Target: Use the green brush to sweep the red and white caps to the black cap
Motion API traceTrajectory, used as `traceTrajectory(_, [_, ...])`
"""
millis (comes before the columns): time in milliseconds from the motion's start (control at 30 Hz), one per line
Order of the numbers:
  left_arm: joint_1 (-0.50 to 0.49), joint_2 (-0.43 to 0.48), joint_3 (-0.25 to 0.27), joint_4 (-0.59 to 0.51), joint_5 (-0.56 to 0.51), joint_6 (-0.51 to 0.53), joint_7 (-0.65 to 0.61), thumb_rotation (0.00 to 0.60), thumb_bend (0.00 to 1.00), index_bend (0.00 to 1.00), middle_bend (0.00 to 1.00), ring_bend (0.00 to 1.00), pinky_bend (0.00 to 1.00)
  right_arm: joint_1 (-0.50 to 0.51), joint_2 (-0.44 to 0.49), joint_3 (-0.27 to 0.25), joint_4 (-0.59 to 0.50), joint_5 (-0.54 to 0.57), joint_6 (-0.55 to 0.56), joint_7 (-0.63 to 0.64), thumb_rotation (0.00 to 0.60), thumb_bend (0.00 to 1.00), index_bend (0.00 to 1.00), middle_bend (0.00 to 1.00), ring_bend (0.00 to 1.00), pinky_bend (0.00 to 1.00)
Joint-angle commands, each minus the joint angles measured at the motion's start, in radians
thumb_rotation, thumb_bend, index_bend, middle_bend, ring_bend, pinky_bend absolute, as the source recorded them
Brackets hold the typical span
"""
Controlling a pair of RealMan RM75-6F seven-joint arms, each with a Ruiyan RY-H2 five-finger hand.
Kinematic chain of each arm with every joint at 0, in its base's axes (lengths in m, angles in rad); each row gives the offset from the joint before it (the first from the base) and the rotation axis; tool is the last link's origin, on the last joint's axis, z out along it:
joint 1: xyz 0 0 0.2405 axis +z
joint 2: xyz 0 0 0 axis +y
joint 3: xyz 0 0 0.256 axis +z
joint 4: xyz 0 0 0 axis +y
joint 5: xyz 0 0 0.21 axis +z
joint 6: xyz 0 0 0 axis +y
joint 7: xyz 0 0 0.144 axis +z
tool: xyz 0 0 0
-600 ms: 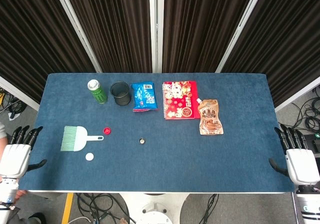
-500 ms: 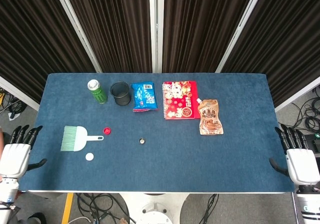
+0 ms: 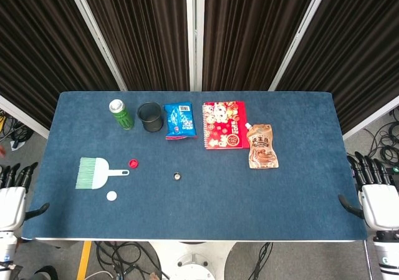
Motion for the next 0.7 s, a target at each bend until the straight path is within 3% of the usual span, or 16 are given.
traceTrajectory(33, [0.002, -0.001, -0.002, -0.006, -0.004, 0.0, 0.001, 0.6, 0.04, 0.09, 0.15, 0.05, 0.05, 0.002, 0.0, 0.0, 0.003, -0.007, 0.003, 0.006, 0.6, 0.12, 0.0, 0.01, 0.0, 0.0])
traceTrajectory(233, [-0.062, 0.016, -0.019, -0.007, 0.019, -0.081, -0.013, 0.6, 0.07, 0.14, 0.19, 0.05, 0.05, 0.005, 0.011, 0.015, 0.005, -0.009, 0.02, 0.004, 0.6, 0.12, 0.0, 0.01, 0.0, 0.0])
traceTrajectory(400, [-0.171, 0.017, -0.055, 0.027, 0.028, -0.21, -0.01, 0.6, 0.15, 0.22, 0.25, 0.12, 0.09, 0.01, 0.036, 0.035, -0.005, -0.008, 0.035, -0.01, 0.6, 0.12, 0.0, 0.01, 0.0, 0.0])
traceTrajectory(567, [-0.281, -0.027, -0.088, 0.055, -0.003, -0.349, 0.015, 0.6, 0.19, 0.31, 0.36, 0.23, 0.15, 0.022, 0.051, 0.046, -0.016, -0.01, 0.031, -0.023, 0.6, 0.12, 0.0, 0.01, 0.0, 0.0])
traceTrajectory(700, [-0.354, -0.091, -0.106, 0.103, -0.06, -0.449, 0.056, 0.6, 0.21, 0.33, 0.39, 0.24, 0.16, 0.029, 0.055, 0.047, -0.021, -0.009, 0.02, -0.025, 0.6, 0.12, 0.0, 0.01, 0.0, 0.0])
